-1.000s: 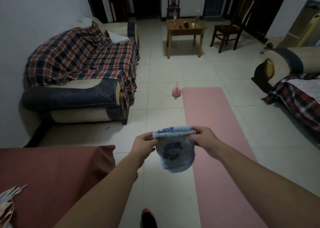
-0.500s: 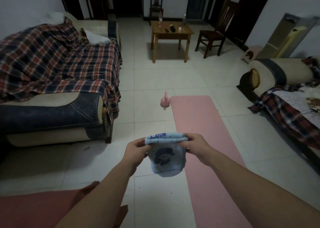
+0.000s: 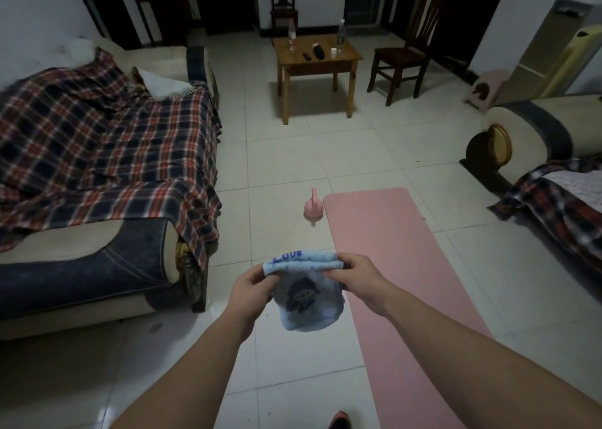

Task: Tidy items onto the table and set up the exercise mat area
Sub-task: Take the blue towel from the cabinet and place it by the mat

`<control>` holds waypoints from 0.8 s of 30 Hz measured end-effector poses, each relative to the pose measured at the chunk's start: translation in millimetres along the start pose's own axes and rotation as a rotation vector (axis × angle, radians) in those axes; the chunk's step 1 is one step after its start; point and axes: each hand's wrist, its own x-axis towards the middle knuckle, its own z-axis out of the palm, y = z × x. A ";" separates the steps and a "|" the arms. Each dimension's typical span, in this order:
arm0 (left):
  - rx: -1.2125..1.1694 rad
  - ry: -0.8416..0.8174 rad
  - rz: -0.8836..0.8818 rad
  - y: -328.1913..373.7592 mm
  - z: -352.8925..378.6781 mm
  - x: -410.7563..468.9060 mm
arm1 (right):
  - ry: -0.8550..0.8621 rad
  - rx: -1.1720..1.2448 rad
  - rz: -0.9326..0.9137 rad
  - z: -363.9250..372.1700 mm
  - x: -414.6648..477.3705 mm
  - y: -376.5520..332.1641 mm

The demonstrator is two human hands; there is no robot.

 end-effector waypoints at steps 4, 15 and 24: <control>-0.105 0.019 -0.013 21.0 9.4 54.3 | -0.003 0.063 -0.006 -4.6 54.3 -19.3; -0.027 -0.113 -0.065 41.5 -12.5 205.3 | 0.092 -0.038 0.073 -22.0 181.5 -44.9; 0.069 -0.118 -0.188 27.7 5.9 305.6 | 0.227 -0.048 0.206 -40.9 271.7 -8.2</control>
